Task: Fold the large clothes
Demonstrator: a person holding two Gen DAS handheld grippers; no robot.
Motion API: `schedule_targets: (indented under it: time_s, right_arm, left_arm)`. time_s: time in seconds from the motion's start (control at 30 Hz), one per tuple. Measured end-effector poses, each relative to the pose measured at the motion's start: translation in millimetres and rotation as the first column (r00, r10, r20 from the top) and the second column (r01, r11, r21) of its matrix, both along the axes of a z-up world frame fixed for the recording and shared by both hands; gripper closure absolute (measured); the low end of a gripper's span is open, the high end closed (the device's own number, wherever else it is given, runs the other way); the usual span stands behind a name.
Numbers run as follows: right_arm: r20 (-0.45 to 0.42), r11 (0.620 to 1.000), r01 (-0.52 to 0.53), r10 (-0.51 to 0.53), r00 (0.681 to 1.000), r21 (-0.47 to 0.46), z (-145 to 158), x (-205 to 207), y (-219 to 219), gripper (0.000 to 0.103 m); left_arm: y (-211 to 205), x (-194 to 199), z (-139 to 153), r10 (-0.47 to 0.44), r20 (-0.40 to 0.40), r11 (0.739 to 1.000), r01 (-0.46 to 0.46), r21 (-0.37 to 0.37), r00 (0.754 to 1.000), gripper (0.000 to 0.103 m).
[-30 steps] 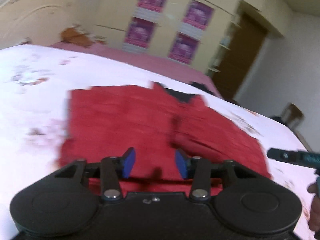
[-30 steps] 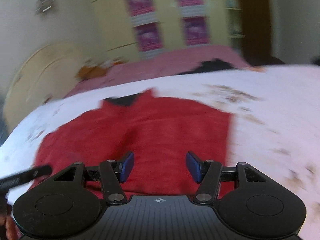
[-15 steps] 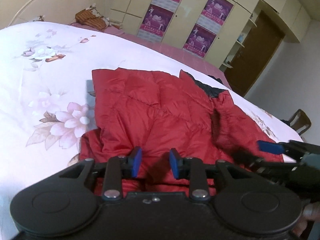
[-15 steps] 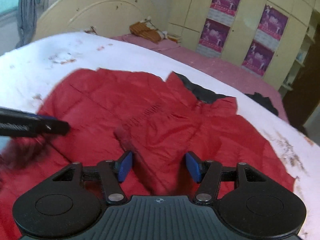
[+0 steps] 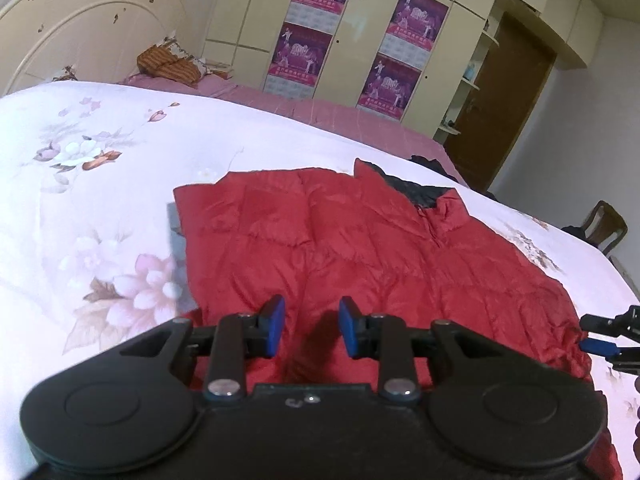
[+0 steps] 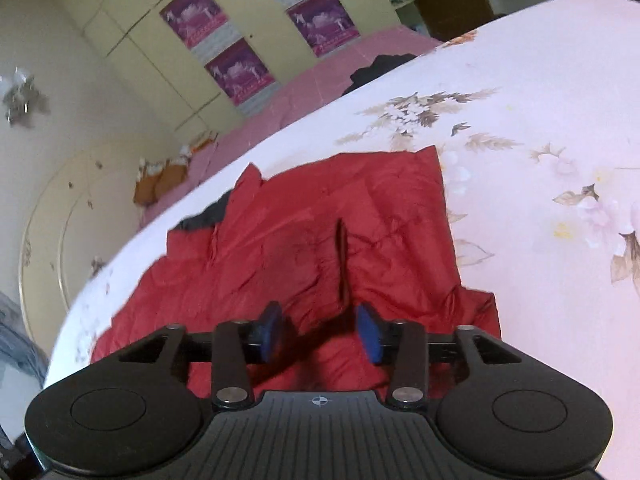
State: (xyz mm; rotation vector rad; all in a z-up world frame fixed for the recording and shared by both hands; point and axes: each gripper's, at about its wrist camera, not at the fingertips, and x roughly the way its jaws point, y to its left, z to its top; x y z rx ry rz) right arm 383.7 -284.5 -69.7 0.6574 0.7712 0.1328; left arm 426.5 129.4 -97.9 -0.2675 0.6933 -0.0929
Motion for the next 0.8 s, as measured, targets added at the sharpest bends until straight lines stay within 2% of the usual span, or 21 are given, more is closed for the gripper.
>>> schedule_targets:
  time_s: [0.03,0.1,0.13,0.17,0.2,0.27,0.4,0.5,0.6,0.7,0.73,0.77,0.8]
  right_arm:
    - [-0.002,1.000,-0.010,0.010,1.000,0.003,-2.3,4.8,2.6,0.044]
    - [-0.014,0.999,-0.038,0.038,0.999,0.024,-4.3,17.5,5.3,0.045]
    - [-0.006,0.998,-0.052,0.052,0.999,0.039,-5.6,18.7,6.7,0.064]
    - [-0.005,0.997,-0.063,0.064,0.998,0.040,-6.5,21.1,8.1,0.079]
    - [-0.007,0.997,-0.065,0.066,0.998,0.032,-6.4,21.1,9.2,0.084]
    - [0.024,0.998,-0.056,0.055,0.998,0.020,-1.9,12.2,8.9,0.084]
    - [0.062,0.994,-0.050,0.057,0.996,-0.098,8.3,-13.4,13.7,0.084]
    - [0.003,0.980,-0.063,0.065,0.998,-0.189,-5.7,-12.8,25.0,0.084]
    - [-0.035,0.980,-0.057,0.051,0.998,-0.189,-24.1,-7.2,29.0,0.084]
    - [-0.034,0.975,-0.053,0.047,0.998,-0.215,-13.1,-8.0,28.6,0.084]
    - [-0.001,0.972,-0.024,0.024,1.000,-0.236,-2.5,-13.7,25.5,0.082]
    - [0.039,0.966,0.003,0.007,0.999,-0.257,8.3,-19.4,23.2,0.077]
    - [0.084,0.957,0.028,-0.004,0.996,-0.289,20.2,-22.7,22.1,0.063]
  left_arm:
    - [-0.9,2.9,-0.2,-0.006,-0.001,1.000,0.006,0.008,1.000,0.074]
    - [-4.0,11.4,-3.0,-0.019,-0.014,0.999,0.019,0.029,1.000,0.074]
    - [-4.2,13.9,-4.7,-0.023,-0.018,0.999,0.023,0.035,1.000,0.074]
    - [-4.3,16.2,-5.8,-0.024,-0.021,0.999,0.025,0.041,0.999,0.074]
    - [-4.3,17.7,-6.3,-0.028,-0.019,0.998,0.028,0.049,0.999,0.074]
    - [-4.0,18.0,-6.0,-0.036,-0.007,0.997,0.036,0.061,0.999,0.074]
    - [-6.8,16.5,-8.9,-0.061,-0.005,0.992,0.061,0.108,0.998,0.074]
    - [-10.0,19.7,-16.8,-0.082,-0.032,0.987,0.085,0.135,0.996,0.073]
    - [-11.9,22.9,-20.4,-0.092,-0.046,0.982,0.098,0.164,0.995,0.072]
    - [-6.7,21.0,-11.5,-0.088,-0.046,0.984,0.094,0.149,0.995,0.073]
    - [-4.2,18.0,-4.7,-0.084,-0.022,0.987,0.087,0.137,0.996,0.064]
    - [-1.3,14.7,2.5,-0.078,0.011,0.989,0.076,0.128,0.997,0.057]
    - [0.4,14.0,8.6,-0.072,0.036,0.989,0.067,0.128,0.997,0.057]
